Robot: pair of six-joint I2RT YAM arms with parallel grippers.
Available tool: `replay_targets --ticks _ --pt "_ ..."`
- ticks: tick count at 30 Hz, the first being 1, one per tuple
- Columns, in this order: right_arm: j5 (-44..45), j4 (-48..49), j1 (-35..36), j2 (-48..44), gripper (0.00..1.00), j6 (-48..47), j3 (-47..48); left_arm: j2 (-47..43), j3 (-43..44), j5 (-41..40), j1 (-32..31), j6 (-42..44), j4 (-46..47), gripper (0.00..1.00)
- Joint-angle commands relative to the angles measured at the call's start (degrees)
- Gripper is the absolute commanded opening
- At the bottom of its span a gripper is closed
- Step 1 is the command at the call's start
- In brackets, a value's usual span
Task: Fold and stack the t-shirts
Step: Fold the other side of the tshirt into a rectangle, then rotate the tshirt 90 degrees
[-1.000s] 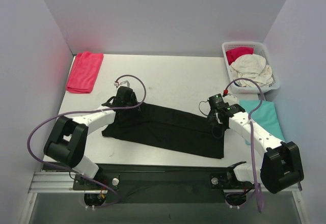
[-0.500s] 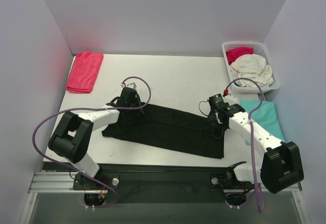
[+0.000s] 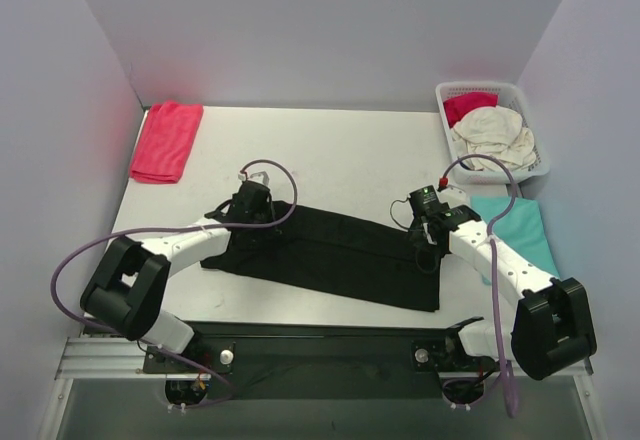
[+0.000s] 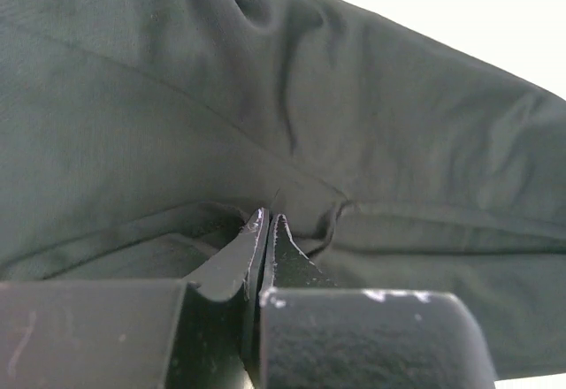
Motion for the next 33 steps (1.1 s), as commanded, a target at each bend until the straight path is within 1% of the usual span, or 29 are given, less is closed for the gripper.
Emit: replay_targets --ticks 1,6,9,10,13,14,17,18,21,26,31,33 --pt "2.3 -2.2 0.2 -0.7 0.44 0.9 -0.7 -4.9 -0.7 -2.9 -1.9 -0.1 -2.5 0.0" --pt "2.4 -2.2 0.2 -0.8 0.44 1.0 -1.1 -11.0 -3.7 -5.2 -4.7 -1.7 -5.4 0.0" --pt "2.5 -2.2 0.2 -0.8 0.44 1.1 -1.1 -13.6 -7.0 -5.3 -6.3 -2.6 -5.1 0.0" --pt "2.5 -2.2 0.3 -0.8 0.44 1.1 -1.1 -13.8 -8.0 -4.9 -6.5 -2.9 -5.0 0.02" --pt "2.6 -2.2 0.4 -0.8 0.44 1.0 -1.1 -14.2 -12.5 -3.9 -6.8 -3.9 -4.2 0.18" --pt "2.6 -2.2 0.4 -0.8 0.44 1.0 -1.1 -14.2 -13.4 -3.9 -7.0 -4.2 -4.0 0.33" --pt "2.5 -2.2 0.4 -0.5 0.43 0.9 -1.0 -15.7 -16.3 -5.1 -8.1 -5.0 -3.0 0.52" --pt "2.4 -2.1 0.5 -0.4 0.43 0.9 -1.0 -17.2 -16.9 -5.8 -8.4 -5.1 -2.9 0.57" --pt "2.5 -2.1 0.5 0.0 0.43 1.0 -0.8 -20.3 -17.6 -8.4 -9.1 -5.5 -2.8 0.65" --pt "2.1 -2.0 1.2 0.6 0.43 0.9 -0.2 -24.6 -14.3 -14.7 -9.2 -5.6 -4.8 0.65" --pt "1.3 -1.6 2.0 2.3 0.43 0.1 1.1 -24.9 -10.5 -19.2 -9.2 -5.5 -7.5 0.66" --pt "1.1 -1.5 2.5 3.7 0.43 -0.3 1.6 -23.1 -8.3 -20.9 -9.2 -6.3 -10.3 0.66"
